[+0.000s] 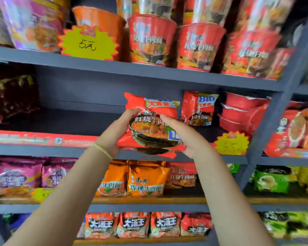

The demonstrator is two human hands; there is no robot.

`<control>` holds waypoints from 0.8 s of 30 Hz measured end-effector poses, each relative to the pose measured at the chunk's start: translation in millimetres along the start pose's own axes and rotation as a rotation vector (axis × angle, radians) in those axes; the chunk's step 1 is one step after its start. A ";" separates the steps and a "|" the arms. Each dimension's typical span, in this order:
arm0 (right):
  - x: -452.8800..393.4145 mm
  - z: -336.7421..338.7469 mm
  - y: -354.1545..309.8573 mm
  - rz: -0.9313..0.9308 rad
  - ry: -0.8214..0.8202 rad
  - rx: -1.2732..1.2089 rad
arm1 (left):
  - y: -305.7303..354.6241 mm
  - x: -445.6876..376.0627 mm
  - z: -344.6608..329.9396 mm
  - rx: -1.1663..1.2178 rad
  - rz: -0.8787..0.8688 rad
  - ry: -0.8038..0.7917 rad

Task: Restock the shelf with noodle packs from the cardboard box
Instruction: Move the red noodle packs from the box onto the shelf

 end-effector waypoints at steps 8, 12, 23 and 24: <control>-27.7 111.9 -5.5 -0.019 0.077 -0.050 | 4.1 -54.6 -109.6 -0.210 -0.062 -0.248; -59.1 165.6 -11.6 0.079 0.174 0.000 | -3.2 -91.3 -144.1 -0.263 -0.130 -0.221; -129.9 239.1 -12.3 0.086 0.317 0.368 | -35.6 -155.3 -212.4 -0.629 -0.278 -0.126; -134.0 239.4 -10.5 0.085 0.331 0.399 | -40.0 -159.6 -214.6 -0.665 -0.283 -0.120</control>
Point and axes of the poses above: each hand's wrist, its own x-axis away from the middle knuckle, its own z-axis out of the back of the hand, y = z × x, the point moved 7 cm from there along -x, towards the middle knuckle, and after that the axes turned 4 degrees about -z, right-handed, at the moved point
